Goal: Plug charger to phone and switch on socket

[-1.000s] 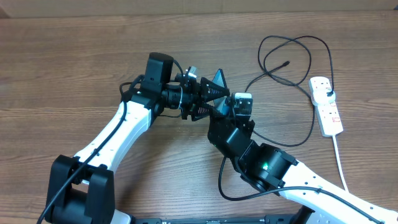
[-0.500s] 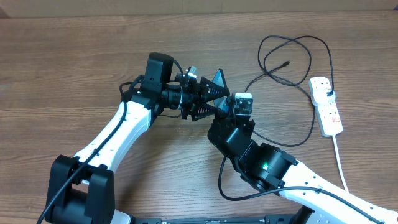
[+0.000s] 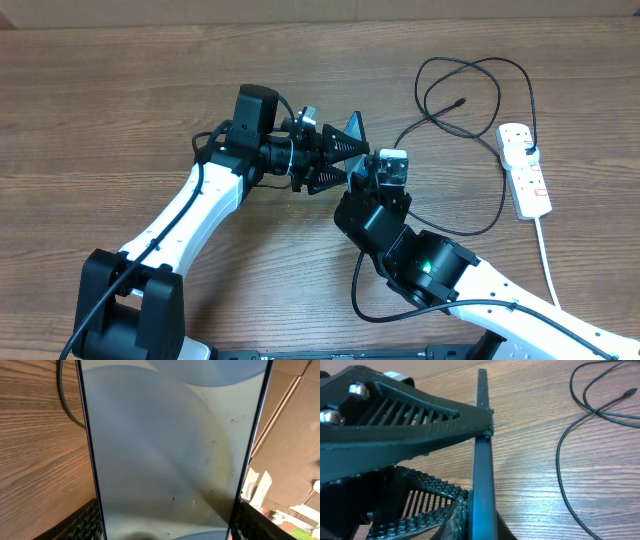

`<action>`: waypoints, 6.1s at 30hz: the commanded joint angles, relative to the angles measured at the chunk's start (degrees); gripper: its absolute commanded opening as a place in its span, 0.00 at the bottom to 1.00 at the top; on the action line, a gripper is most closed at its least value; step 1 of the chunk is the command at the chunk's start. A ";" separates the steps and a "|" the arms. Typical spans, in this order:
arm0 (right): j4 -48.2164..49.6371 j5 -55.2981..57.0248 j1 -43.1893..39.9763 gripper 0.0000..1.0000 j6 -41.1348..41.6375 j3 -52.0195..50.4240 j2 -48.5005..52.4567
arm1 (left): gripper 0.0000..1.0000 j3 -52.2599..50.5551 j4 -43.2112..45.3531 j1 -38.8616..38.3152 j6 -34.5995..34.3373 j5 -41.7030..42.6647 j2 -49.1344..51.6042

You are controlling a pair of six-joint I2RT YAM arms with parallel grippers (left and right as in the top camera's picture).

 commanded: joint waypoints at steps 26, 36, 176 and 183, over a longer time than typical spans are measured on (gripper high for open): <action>-4.92 -6.32 -11.82 0.04 12.59 0.42 -11.65 | 1.00 0.24 18.69 12.46 4.13 7.91 -0.02; -22.27 -14.69 -22.84 0.04 18.95 0.42 -30.18 | 1.00 0.24 2.43 21.88 22.40 0.11 -11.54; -8.24 -30.47 -38.34 1.00 -1.14 3.65 -7.04 | 0.04 -30.53 11.13 15.41 11.74 -2.99 -25.42; -3.87 -28.13 -41.27 1.00 -1.53 4.04 -5.75 | 0.04 -30.53 11.54 15.41 11.74 -2.58 -25.42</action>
